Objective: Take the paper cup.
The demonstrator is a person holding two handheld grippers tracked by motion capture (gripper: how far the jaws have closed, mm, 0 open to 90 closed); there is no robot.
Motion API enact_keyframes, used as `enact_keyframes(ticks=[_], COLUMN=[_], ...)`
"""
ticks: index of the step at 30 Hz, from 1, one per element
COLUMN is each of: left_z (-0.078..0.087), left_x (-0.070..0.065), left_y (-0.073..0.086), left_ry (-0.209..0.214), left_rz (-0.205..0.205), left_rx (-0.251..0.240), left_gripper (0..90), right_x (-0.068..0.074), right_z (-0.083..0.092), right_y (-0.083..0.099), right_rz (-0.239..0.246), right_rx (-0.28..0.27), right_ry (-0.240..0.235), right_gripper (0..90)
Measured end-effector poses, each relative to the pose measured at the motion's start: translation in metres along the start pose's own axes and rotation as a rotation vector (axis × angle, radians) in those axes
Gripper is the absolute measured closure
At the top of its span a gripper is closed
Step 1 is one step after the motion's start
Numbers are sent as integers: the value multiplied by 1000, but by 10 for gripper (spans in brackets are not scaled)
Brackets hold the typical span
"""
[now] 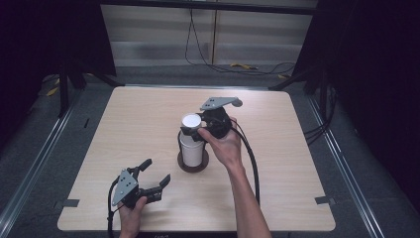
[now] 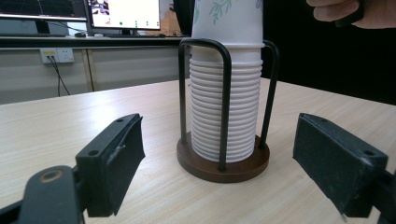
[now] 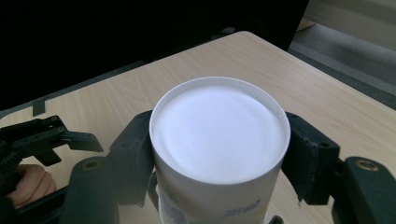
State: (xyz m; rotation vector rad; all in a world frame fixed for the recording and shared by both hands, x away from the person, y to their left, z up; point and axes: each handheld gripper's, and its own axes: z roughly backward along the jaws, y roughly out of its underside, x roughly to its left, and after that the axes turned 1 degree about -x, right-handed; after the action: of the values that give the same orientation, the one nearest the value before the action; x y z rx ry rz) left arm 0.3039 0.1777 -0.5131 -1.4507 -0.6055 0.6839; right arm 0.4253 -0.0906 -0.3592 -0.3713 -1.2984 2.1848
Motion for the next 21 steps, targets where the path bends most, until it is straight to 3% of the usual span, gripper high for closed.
enact_keyframes(ticks=[16, 21], left_z=[0, 0], left_x=[0, 0], left_y=[0, 0], left_ry=[-2, -4], left_rz=[13, 12], left_rx=[-1, -4], left_gripper=[159, 159], right_x=[-1, -1], right_z=[10, 18], right_y=[-4, -6], right_rz=[1, -7], right_rx=[-95, -151], right_ry=[-10, -16], right_gripper=[347, 350])
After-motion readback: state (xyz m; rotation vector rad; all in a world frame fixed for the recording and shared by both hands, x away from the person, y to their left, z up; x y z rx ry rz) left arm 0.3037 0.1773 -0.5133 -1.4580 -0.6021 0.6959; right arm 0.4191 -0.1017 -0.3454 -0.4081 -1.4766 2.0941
